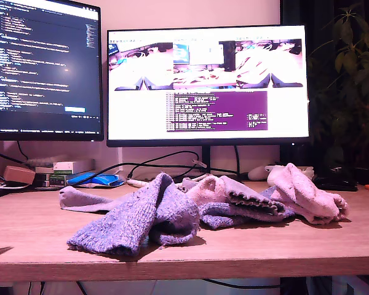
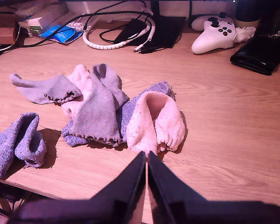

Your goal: Pair up the socks based on colour and pattern, by placing them on top of one another

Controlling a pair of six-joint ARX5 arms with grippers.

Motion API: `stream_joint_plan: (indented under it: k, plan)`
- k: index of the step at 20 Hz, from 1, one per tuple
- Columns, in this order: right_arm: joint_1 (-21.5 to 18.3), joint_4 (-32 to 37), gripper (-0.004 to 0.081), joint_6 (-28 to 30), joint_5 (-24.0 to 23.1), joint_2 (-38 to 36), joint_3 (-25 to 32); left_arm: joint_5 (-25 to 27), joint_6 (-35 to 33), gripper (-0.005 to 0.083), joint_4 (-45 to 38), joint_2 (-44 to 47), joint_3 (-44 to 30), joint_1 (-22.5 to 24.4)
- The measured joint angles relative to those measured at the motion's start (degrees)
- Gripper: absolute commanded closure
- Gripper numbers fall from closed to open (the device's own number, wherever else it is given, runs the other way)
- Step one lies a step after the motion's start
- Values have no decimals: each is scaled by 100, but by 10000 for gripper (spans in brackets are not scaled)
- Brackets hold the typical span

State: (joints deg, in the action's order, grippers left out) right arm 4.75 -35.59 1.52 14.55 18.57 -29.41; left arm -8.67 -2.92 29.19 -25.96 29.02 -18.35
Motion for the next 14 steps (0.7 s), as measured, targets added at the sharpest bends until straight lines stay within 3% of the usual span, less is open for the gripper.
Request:
stream_joint_plan:
  k: [10, 14]
  plan:
    - [22, 0, 783, -2, 0, 0, 0, -28, 24, 795, 289, -2, 2, 0]
    - [22, 190, 783, -9, 33, 85, 0, -348, 116, 795, -271, -46, 2, 0]
